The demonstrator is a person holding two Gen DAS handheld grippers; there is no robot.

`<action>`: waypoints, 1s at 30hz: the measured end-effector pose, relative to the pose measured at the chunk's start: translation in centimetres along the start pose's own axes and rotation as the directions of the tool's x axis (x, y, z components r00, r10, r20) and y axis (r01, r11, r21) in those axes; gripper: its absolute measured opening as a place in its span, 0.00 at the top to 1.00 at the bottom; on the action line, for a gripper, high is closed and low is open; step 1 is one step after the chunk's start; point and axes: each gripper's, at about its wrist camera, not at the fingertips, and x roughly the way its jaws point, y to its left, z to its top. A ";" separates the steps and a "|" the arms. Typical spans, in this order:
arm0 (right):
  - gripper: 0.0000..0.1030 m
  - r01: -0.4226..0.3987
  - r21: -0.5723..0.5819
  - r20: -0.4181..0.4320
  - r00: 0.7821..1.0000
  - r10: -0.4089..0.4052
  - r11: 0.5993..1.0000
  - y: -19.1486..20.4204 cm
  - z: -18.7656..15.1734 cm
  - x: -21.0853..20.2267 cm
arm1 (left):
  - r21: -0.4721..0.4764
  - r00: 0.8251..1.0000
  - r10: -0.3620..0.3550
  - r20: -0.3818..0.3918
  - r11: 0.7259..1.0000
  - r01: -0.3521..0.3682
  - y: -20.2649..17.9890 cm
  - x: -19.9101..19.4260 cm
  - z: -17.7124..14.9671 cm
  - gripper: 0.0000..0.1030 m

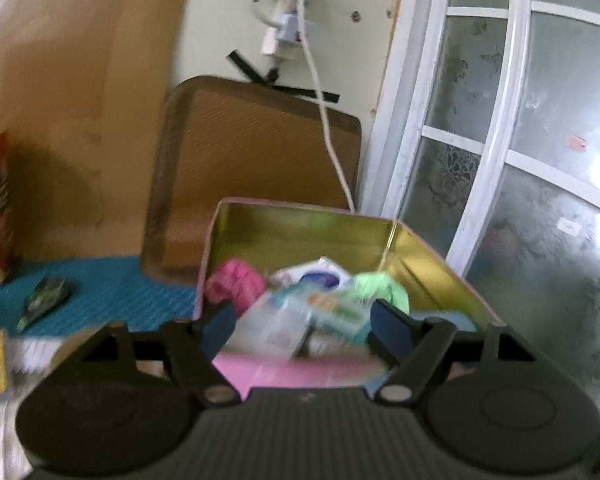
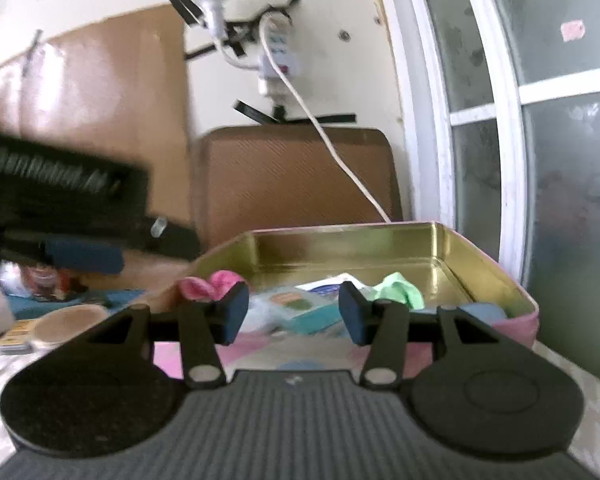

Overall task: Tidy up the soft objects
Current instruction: 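Move the right gripper to the green correction-tape roller and grasp it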

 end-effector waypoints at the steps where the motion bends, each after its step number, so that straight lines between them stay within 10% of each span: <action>1: 0.49 -0.013 -0.001 0.003 1.000 0.013 1.000 0.5 -0.1 -0.4 | -0.007 1.000 -0.007 -0.008 1.000 0.007 0.9 -1.0 -1.0 0.25; 10: 0.49 -0.259 -0.132 -0.034 0.966 0.257 0.957 9.9 1.0 -1.4 | -0.111 0.984 0.174 -0.038 0.978 -0.178 14.0 -9.9 -6.6 0.22; 15: 0.49 -0.398 0.018 -0.180 0.901 0.395 0.917 15.7 4.5 4.6 | -0.065 0.925 0.373 -0.074 0.924 -0.378 20.4 -10.7 -8.7 0.24; 17: 0.49 -0.421 0.039 -0.242 0.876 0.418 0.906 19.1 5.2 7.5 | -0.148 0.941 0.319 -0.115 0.931 -0.334 22.4 -10.9 -9.2 0.36; 27: 0.43 -0.147 0.001 -0.668 0.736 0.110 0.989 29.1 0.9 25.6 | -0.274 0.952 0.305 0.008 0.917 -0.292 24.1 -13.2 -9.0 0.29; 30: 0.45 -0.089 -0.051 -0.665 0.746 0.033 0.995 29.4 -0.1 27.1 | -0.270 0.952 0.305 0.002 0.917 -0.293 23.8 -13.0 -9.0 0.29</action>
